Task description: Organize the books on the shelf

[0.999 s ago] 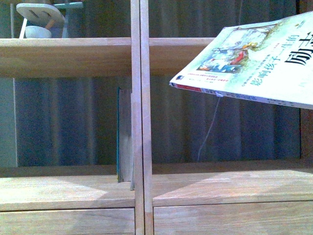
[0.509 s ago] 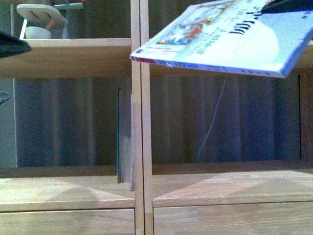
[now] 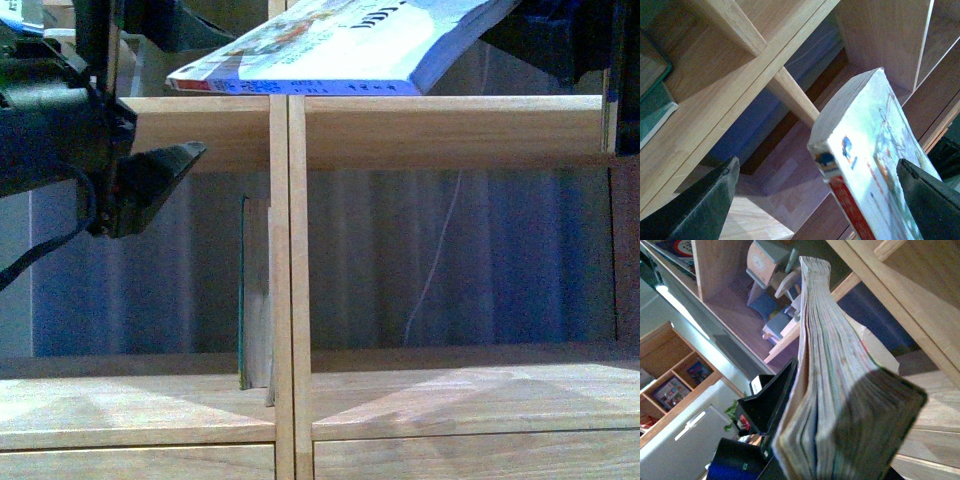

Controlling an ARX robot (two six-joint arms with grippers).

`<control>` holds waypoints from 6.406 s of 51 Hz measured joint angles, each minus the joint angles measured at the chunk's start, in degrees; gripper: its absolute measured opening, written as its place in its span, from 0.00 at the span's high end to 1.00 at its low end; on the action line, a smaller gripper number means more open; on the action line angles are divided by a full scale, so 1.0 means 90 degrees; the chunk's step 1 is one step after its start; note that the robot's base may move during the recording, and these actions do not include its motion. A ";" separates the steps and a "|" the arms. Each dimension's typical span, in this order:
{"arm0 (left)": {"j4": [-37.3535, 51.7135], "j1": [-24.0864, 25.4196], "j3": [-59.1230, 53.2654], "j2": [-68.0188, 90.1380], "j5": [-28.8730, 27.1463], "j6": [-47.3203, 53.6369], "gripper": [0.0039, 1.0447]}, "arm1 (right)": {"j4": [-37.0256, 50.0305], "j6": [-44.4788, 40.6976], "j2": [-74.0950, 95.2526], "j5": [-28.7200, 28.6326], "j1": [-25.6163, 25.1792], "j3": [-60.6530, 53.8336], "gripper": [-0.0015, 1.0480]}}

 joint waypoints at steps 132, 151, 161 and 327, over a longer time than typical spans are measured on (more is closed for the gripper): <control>-0.2249 0.0384 0.0180 -0.1025 -0.1355 0.2970 0.94 | 0.0034 -0.3514 0.0279 0.2149 -0.1188 -0.0636 0.07; -0.2499 0.1032 -0.0299 -0.1511 -0.1824 0.7332 0.94 | 0.0333 -0.3900 0.0051 0.1863 -0.1817 -0.1477 0.07; -0.1960 0.1642 -0.0282 -0.1086 -0.1341 0.7786 0.94 | 0.0529 -0.3934 -0.0294 0.1753 -0.1783 -0.1894 0.07; -0.1078 0.0619 0.1802 0.2227 -0.2178 0.7174 0.07 | -0.3009 -0.5705 -0.7026 0.2404 -0.2183 -0.6229 0.97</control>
